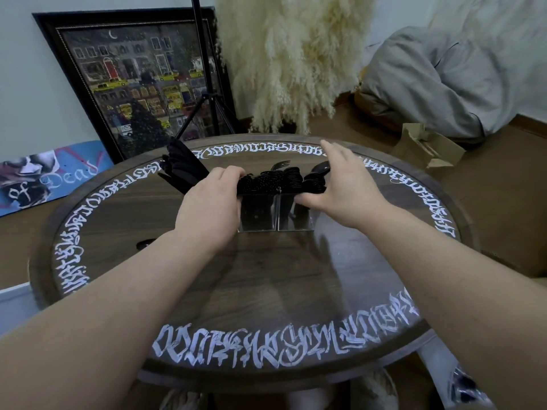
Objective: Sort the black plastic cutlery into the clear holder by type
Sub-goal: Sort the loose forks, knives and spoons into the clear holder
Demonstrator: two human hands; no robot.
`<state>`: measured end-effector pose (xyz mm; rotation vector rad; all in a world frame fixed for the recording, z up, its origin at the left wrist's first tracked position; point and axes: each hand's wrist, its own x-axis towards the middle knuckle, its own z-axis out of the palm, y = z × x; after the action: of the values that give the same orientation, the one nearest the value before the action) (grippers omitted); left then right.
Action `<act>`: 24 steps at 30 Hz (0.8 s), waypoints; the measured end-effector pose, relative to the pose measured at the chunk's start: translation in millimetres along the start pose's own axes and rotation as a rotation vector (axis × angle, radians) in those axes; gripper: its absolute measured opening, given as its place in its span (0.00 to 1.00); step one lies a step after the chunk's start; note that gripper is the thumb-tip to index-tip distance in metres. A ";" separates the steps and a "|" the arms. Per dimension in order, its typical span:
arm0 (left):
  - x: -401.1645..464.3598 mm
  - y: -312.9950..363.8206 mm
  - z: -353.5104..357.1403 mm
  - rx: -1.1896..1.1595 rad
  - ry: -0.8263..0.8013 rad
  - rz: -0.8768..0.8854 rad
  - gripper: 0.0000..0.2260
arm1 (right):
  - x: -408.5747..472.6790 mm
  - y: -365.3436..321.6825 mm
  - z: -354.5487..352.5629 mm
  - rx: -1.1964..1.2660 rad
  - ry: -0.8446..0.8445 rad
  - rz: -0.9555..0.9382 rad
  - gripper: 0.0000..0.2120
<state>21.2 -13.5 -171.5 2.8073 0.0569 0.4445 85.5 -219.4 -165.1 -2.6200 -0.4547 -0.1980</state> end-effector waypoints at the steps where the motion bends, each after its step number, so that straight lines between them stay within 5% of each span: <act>1: 0.4 0.3 0.0 0.002 -0.004 0.000 0.18 | 0.5 2.4 0.2 0.023 -0.003 -0.001 0.47; 6: 1.4 1.1 -0.1 -0.002 -0.006 0.008 0.18 | -7.5 0.6 1.0 -0.018 0.111 -0.073 0.33; 11: 0.1 1.2 1.7 0.022 0.000 0.026 0.21 | -9.5 2.1 -4.5 0.129 0.073 -0.067 0.29; 18: 10.8 34.0 -0.7 0.053 0.124 0.302 0.28 | -8.9 12.9 -14.6 0.422 0.048 0.063 0.20; 24: 27.9 64.8 9.2 0.135 -0.071 0.317 0.30 | 2.6 25.2 -15.7 0.092 0.105 -0.035 0.21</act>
<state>50.1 -75.7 -152.4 2.9712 -0.3925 0.4237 95.8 -247.2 -161.5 -2.4994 -0.4629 -0.3167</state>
